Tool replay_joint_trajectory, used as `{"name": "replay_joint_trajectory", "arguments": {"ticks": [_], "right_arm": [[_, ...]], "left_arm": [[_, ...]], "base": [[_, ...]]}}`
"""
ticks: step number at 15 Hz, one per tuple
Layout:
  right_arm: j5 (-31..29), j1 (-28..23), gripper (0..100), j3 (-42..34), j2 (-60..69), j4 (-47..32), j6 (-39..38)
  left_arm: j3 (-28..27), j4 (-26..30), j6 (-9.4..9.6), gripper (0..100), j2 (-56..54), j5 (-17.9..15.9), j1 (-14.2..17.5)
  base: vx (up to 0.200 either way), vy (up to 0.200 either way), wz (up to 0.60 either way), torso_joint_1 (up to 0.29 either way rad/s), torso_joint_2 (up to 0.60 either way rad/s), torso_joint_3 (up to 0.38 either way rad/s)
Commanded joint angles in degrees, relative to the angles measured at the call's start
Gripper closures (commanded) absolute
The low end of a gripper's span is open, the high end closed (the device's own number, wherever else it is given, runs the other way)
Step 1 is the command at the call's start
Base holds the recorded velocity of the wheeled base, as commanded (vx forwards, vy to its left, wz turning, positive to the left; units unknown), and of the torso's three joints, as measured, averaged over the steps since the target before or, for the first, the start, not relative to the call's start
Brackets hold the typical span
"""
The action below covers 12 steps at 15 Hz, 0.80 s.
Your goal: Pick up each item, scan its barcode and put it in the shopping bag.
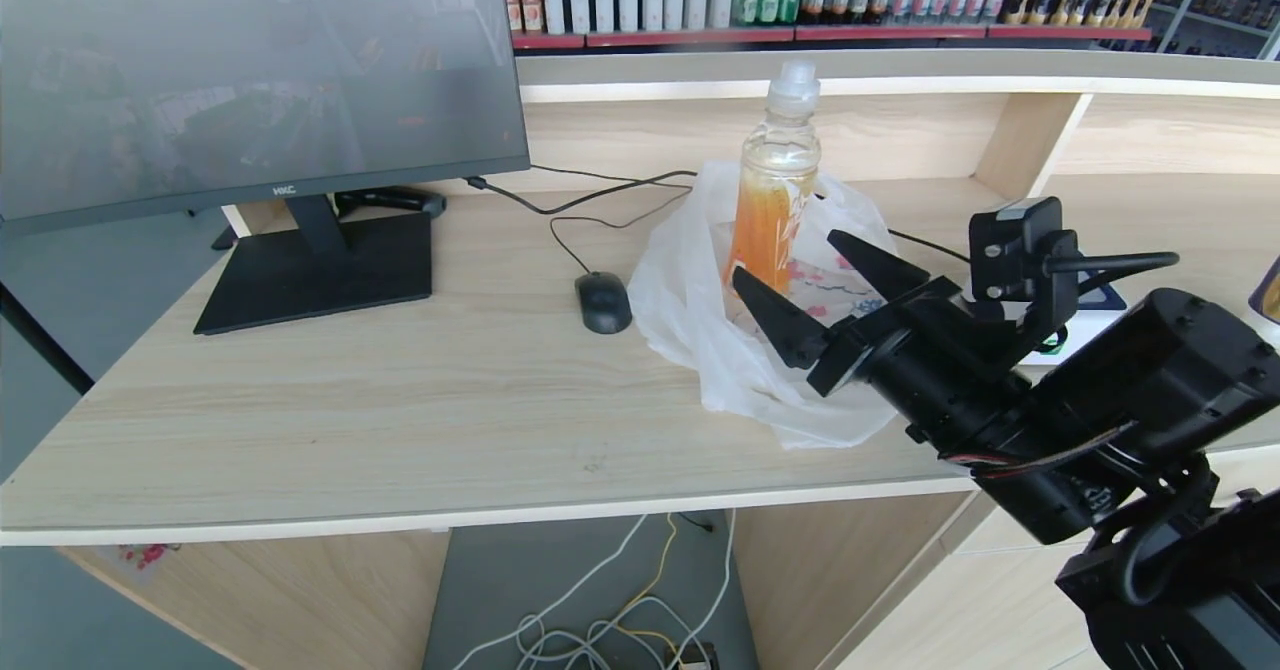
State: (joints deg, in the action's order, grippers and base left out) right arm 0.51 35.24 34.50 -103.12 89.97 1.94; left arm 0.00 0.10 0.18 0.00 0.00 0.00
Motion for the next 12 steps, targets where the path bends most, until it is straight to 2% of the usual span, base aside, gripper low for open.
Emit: {"name": "replay_joint_trajectory", "arguments": {"ticks": [1,3,9,12], "right_arm": [[0.0,1.2,0,-1.3,0.1,0.0,0.0],[0.0,2.7,0,-1.3,-0.7,0.0,0.0],[0.0,3.5,0,-1.5,-1.4,0.0,0.0],[0.0,3.4,0,-1.7,-0.5,0.0,0.0]], "left_arm": [[0.0,0.0,-0.01,0,0.0,0.0,0.0],[0.0,0.0,-0.01,0,0.0,0.0,0.0],[0.0,0.0,0.26,0,0.0,0.0,0.0],[0.0,0.0,0.26,0,0.0,0.0,0.0]], "base": [[-0.2,0.0,0.0,0.007,0.0,0.002],[-0.2,0.0,0.0,0.0,0.0,0.002],[0.0,0.0,0.0,0.0,0.0,0.0],[0.0,-0.2,0.0,0.007,0.0,0.002]]}}
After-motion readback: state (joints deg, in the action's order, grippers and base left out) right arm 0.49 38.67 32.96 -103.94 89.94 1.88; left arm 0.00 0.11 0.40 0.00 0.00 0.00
